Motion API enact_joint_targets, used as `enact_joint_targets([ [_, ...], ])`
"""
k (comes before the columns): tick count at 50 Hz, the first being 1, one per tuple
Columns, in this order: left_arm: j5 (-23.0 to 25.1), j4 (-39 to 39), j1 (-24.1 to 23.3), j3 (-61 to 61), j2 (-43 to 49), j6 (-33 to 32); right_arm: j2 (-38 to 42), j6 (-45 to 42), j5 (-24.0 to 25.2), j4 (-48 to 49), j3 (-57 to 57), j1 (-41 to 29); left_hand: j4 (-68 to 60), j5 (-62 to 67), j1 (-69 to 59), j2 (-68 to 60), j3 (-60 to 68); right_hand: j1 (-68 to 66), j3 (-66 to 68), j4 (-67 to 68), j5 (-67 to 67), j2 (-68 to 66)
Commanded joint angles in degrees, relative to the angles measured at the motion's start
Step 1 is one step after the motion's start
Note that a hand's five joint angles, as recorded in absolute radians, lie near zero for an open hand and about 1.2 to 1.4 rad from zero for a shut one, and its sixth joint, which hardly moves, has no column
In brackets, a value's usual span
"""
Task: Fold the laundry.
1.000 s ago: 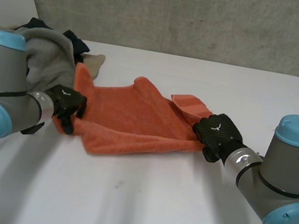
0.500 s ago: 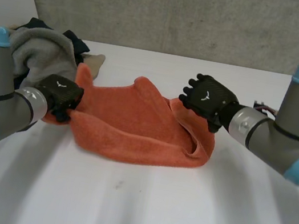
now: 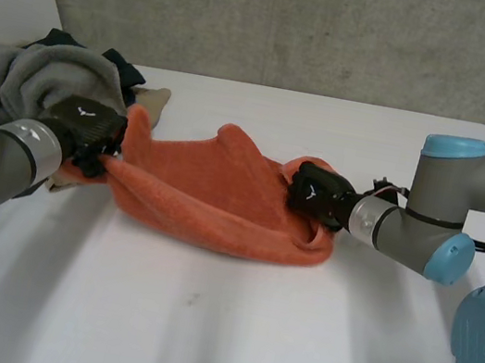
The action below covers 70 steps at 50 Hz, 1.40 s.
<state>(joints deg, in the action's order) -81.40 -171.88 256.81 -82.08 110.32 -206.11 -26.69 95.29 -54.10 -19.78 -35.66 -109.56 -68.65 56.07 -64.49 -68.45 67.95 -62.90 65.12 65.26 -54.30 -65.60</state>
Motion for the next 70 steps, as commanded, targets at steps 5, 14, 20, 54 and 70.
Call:
enact_joint_targets([
  [5, -0.3, 0.4, 2.1, -1.0, -6.0, 3.3, -14.9, 15.0, -10.2, 2.0, -10.8, 6.0, -11.4, 13.9, -15.5, -11.5, 12.0, -17.1, 14.9, 14.7, -15.7, -14.4],
  [14, -0.4, 4.0, 2.4, -4.0, -15.7, 5.5, -39.4, 24.6, -15.3, -1.4, -30.1, 11.1, -11.4, 13.9, -15.5, -11.5, 12.0, -17.1, 14.9, 14.7, -15.7, -14.4],
  [20, -0.2, 5.6, 1.7, -8.6, -23.3, 5.2, -49.0, 30.7, -18.3, -9.8, -38.4, 13.7, -11.4, 13.9, -15.5, -11.5, 12.0, -17.1, 14.9, 14.7, -15.7, -14.4],
  [54, -9.8, -34.8, -6.1, 36.4, 7.1, -4.1, -33.7, 57.0, -22.0, 50.1, -15.1, 12.1, -11.4, 13.9, -15.5, -11.5, 12.0, -17.1, 14.9, 14.7, -15.7, -14.4],
  [70, -8.9, -32.3, -4.4, 10.0, 13.4, -1.8, -26.1, 51.1, -17.2, 33.2, -28.3, 11.0, -11.4, 13.9, -15.5, -11.5, 12.0, -17.1, 14.9, 14.7, -15.7, -14.4],
])
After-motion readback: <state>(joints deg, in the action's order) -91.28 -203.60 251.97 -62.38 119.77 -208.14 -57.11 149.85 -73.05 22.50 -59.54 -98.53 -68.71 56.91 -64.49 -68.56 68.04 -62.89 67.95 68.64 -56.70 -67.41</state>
